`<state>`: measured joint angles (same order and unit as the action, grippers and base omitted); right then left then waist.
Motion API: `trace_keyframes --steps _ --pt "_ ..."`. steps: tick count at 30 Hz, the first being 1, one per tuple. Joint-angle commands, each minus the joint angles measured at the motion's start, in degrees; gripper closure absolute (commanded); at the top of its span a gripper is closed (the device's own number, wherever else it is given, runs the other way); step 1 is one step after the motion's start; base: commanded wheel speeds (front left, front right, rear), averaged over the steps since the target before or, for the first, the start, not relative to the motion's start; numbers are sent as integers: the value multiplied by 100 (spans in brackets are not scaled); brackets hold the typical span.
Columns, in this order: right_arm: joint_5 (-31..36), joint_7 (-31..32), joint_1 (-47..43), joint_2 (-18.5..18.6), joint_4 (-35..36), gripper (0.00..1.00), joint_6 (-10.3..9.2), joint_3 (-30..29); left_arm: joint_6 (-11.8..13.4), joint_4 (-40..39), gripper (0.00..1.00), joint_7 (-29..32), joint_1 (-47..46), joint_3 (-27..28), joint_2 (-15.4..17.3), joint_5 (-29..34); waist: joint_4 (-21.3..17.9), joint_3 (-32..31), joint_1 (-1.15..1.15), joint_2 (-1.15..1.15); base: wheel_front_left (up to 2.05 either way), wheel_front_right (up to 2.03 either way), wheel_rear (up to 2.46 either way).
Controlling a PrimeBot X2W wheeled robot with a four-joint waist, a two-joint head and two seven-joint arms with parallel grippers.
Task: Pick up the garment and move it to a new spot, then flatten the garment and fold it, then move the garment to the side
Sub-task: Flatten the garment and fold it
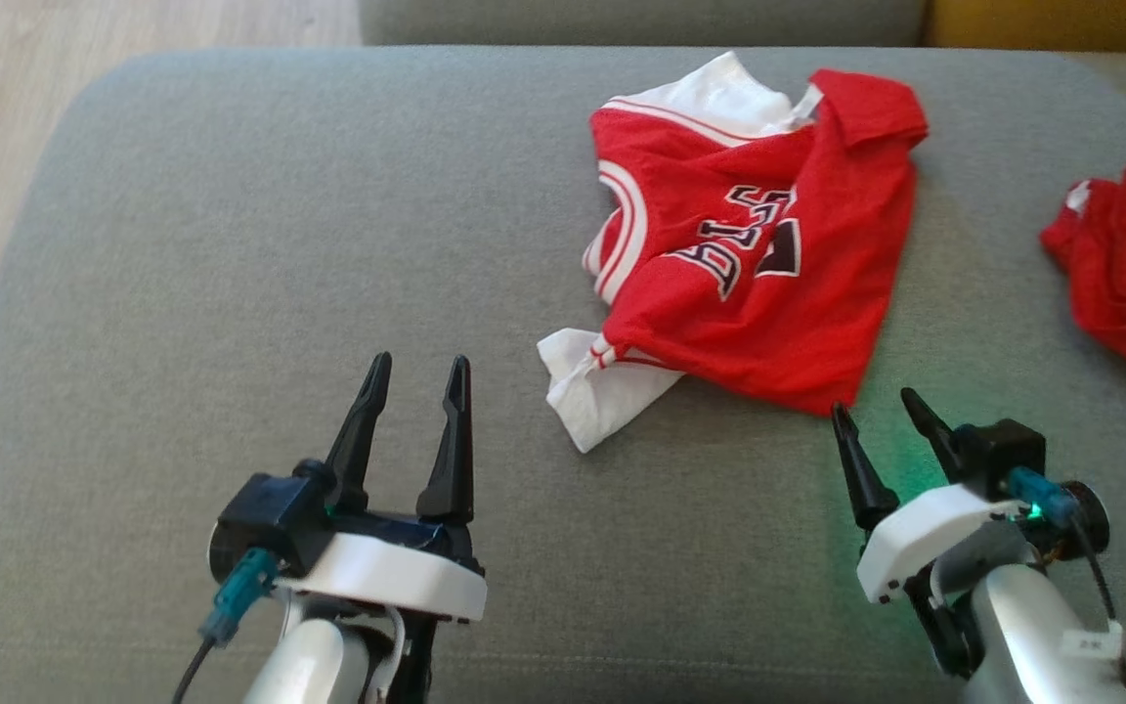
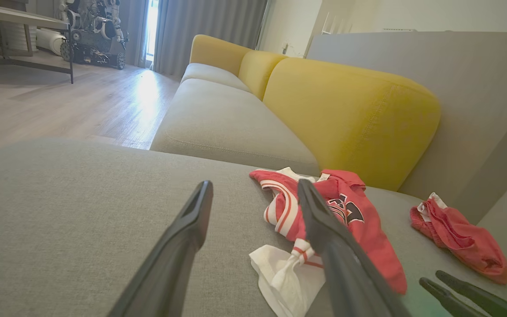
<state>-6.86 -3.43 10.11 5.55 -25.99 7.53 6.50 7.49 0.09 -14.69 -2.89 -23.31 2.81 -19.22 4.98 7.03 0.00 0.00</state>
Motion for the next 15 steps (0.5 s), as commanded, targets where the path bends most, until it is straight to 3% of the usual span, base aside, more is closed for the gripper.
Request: trace_keyframes --steps 1,11,15 --pt "157 20 274 139 -22 0 -4 166 0 -200 0 -31 -309 166 7 39 130 100 0 0 0 0 0" --pt "713 84 740 173 -998 0 -4 188 40 -220 0 -31 -412 149 7 31 407 279 0 0 0 0 0" --pt "971 33 926 207 -1286 0 -4 -75 68 -253 0 -31 -474 110 7 16 457 373 0 0 0 0 0"
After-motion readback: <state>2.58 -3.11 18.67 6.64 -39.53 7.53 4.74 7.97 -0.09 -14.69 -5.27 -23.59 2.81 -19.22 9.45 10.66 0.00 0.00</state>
